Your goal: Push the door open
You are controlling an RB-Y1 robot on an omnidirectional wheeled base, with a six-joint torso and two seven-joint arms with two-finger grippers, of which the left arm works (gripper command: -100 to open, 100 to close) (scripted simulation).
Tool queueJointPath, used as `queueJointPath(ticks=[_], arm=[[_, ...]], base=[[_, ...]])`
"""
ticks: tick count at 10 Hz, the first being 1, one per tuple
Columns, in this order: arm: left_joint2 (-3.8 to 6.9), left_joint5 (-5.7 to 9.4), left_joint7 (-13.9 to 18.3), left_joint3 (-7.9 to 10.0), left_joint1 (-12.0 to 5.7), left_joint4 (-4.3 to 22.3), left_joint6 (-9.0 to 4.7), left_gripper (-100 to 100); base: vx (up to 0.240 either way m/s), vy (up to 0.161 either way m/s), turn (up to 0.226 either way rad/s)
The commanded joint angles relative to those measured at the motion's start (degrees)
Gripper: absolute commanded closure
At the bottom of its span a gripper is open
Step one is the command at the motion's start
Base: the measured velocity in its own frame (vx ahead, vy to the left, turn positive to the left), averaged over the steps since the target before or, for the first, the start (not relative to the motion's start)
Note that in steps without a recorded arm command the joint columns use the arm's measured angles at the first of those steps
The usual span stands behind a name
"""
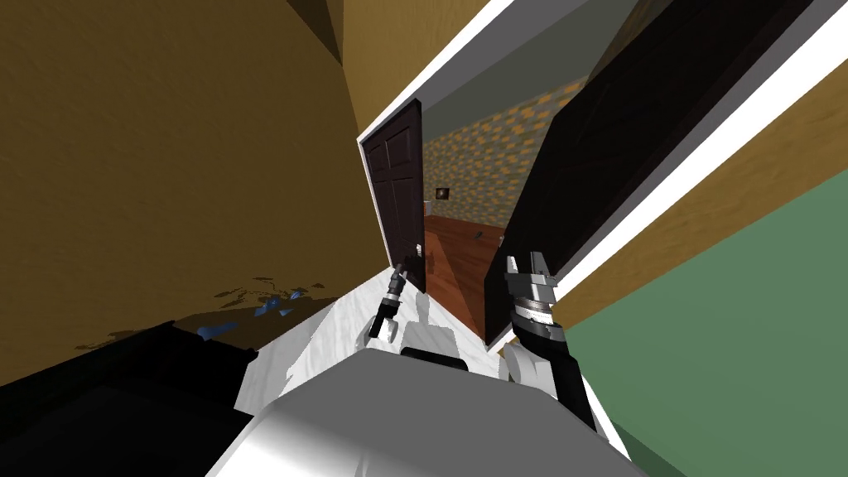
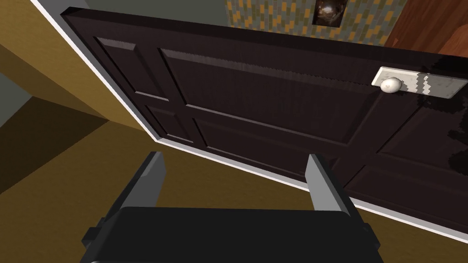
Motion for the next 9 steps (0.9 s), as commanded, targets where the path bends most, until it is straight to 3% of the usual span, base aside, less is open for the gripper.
queueJointPath(ticks=[1, 9], arm=[[-0.01, 0.2, -0.1, -0.51, -0.99, 2.2, -0.46, -100], [0.11, 1.22, -0.4, -3.01, -5.24, 12.4, -2.48, -100]], base=[[0.081, 0.081, -0.088], [0.079, 0.088, -0.077]])
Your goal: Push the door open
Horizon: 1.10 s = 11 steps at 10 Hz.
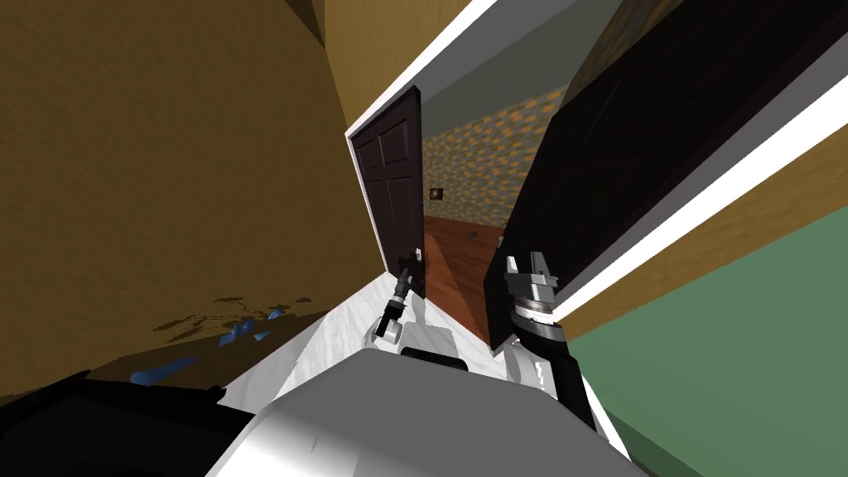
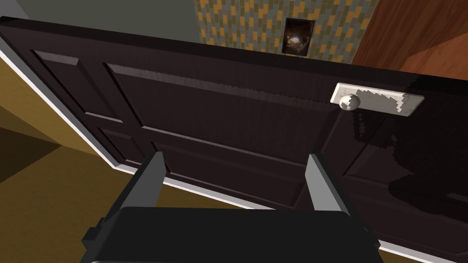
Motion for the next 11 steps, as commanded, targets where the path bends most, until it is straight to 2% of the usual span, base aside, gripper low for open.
queueJointPath(ticks=[1, 10, 11], arm=[[0.04, 0.22, -0.1, -0.49, -0.83, 1.9, -0.36, -100], [0.02, 1.31, -0.4, -3.15, -5.35, 12.8, -2.51, -100], [0.0, 1.54, -0.4, -3.72, -6.32, 15.1, -2.97, -100]], base=[[0.068, 0.096, -0.07], [0.068, 0.09, -0.075], [0.12, 0.11, -0.121]])
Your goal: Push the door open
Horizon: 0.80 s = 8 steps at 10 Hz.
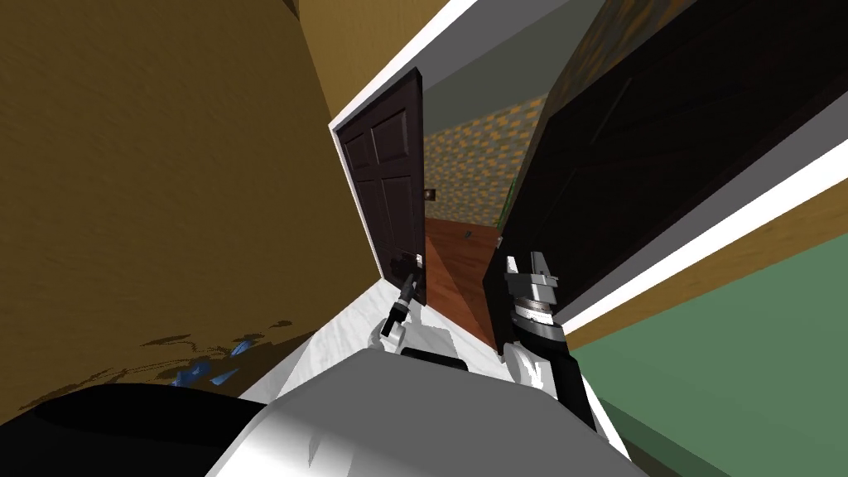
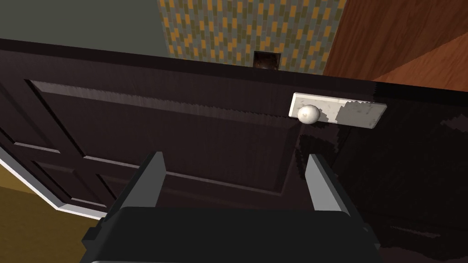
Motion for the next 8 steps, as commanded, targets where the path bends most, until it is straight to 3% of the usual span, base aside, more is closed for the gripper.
queueJointPath(ticks=[1, 2, 3, 8], arm=[[0.06, 0.22, -0.1, -0.62, -0.59, 1.7, -0.19, -100], [0.03, 0.43, -0.1, -1.14, -1.48, 3.8, -0.61, -100], [0.03, 0.43, -0.1, -1.14, -1.48, 3.8, -0.61, -100], [-0.06, 0.94, -0.3, -2.38, -3.59, 8.8, -1.62, -100]], base=[[0.102, 0.144, -0.093], [0.082, 0.135, -0.097], [0.06, 0.087, -0.052], [0.049, 0.076, -0.06]])
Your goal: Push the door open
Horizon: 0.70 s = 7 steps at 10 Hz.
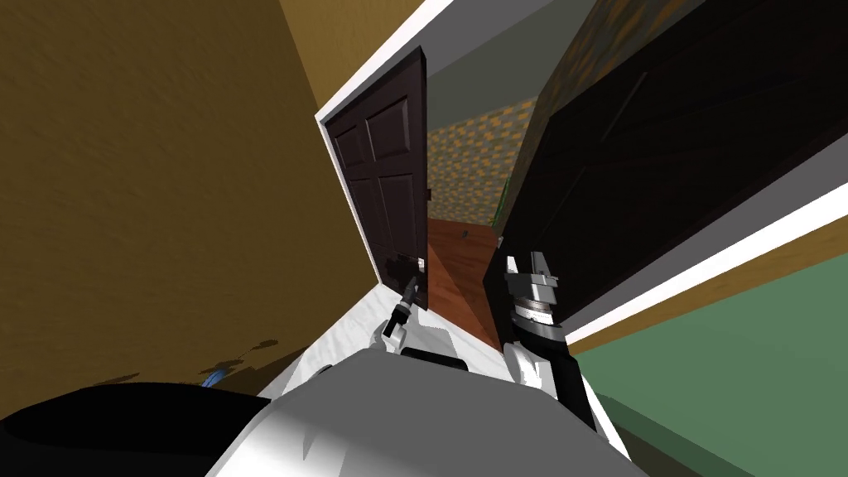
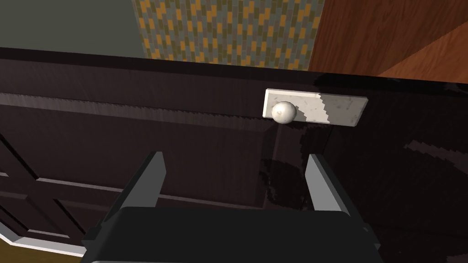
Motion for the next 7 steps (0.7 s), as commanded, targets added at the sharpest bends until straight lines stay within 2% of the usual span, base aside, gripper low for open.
queueJointPath(ticks=[1, 4, 7], arm=[[-0.05, 0.24, -0.1, -0.6, -0.94, 2.4, -0.51, -100], [-0.12, 0.51, -0.1, -1.27, -2.08, 5.1, -1.05, -100], [-0.26, 0.95, -0.2, -2.34, -3.9, 9.4, -1.91, -100]], base=[[0.073, 0.112, -0.077], [0.079, 0.1, -0.064], [0.072, 0.11, -0.087]])
